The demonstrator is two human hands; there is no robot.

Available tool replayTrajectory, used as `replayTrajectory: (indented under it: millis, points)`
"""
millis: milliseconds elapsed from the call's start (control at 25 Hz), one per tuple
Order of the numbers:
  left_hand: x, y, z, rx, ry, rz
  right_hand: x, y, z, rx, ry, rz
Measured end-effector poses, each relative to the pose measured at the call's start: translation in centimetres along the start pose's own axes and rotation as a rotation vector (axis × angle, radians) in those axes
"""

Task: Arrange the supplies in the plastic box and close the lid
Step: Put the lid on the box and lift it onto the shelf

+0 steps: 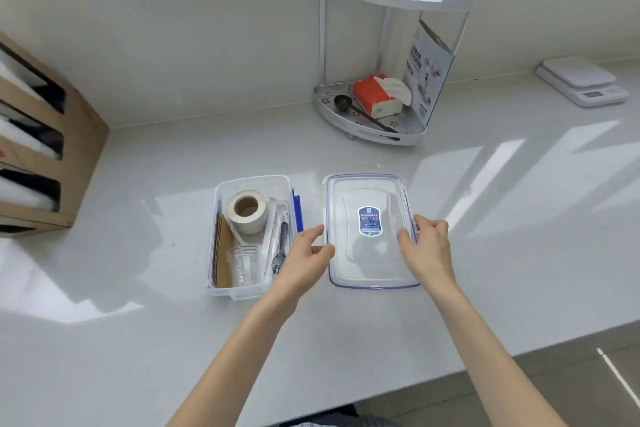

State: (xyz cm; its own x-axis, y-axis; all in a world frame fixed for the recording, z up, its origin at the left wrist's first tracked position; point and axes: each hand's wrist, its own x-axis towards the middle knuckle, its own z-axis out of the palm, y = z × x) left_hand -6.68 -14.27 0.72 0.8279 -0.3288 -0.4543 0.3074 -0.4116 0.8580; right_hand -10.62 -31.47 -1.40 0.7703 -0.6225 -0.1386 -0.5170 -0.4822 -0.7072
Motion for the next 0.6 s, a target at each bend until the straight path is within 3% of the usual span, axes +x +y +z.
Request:
replayTrajectory:
  millis: [240, 600]
  points:
    - [-1.2, -1.0, -5.3, -0.031, 0.250, 0.097, -0.6, -4.8, 3.4, 0.056, -0.086, -0.133]
    - [-1.1, -4.6, -10.6, -0.135, 0.510, 0.055, -1.9, -9.5, 9.0, 0.073, -0.296, -0.252]
